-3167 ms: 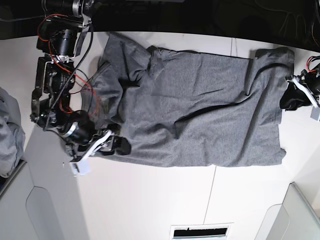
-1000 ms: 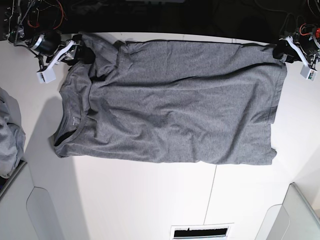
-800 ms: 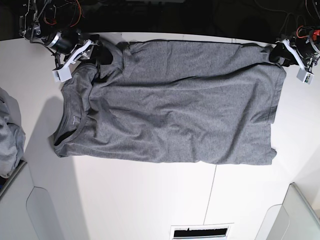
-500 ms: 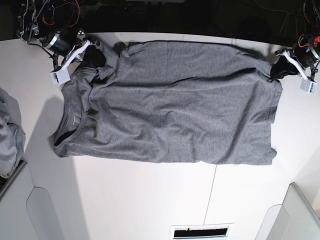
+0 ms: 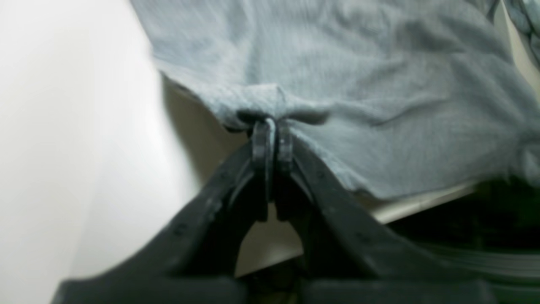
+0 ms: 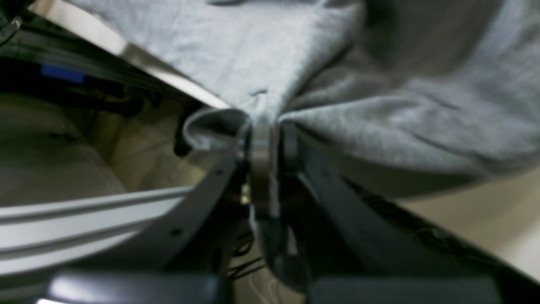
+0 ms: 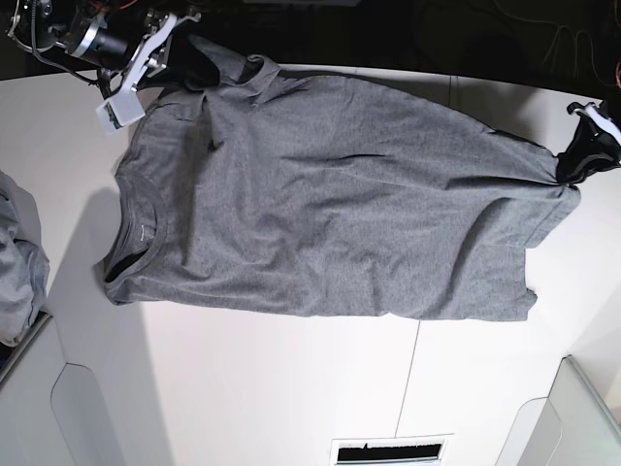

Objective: Layout the t-shirt on the table in an organized manner, then fold the t-shirt properly
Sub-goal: 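Grasp the shirt shoulders with both grippers and lift it up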

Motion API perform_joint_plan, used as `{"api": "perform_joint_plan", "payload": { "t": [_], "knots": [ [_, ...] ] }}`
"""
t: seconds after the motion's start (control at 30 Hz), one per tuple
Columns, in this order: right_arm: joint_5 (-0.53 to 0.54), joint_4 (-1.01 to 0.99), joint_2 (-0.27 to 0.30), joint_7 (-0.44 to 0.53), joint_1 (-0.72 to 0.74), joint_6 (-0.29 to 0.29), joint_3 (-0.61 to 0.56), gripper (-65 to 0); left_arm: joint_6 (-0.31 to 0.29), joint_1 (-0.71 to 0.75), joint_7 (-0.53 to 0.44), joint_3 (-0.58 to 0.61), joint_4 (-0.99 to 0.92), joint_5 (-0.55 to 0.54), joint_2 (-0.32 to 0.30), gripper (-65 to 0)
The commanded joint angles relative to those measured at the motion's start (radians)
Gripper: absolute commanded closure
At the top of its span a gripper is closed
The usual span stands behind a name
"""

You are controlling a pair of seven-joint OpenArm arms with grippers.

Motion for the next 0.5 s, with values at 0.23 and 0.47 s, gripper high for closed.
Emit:
{"api": "perform_joint_plan", "payload": {
  "t": [0.23,0.47],
  "knots": [
    [0.063,0.308,0.005,0.070,-0.061,0.025,0.187,0.0,-0.009,0.033,-0.016,-0.270,0.222,-0.122,0.061,0.0],
    [0.066,0.308,0.002,0.090,-0.054,0.020,0.270,0.0,-0.009,-0.042,-0.010,-0.388,0.320,-0.214,0.057,0.0]
  ]
}}
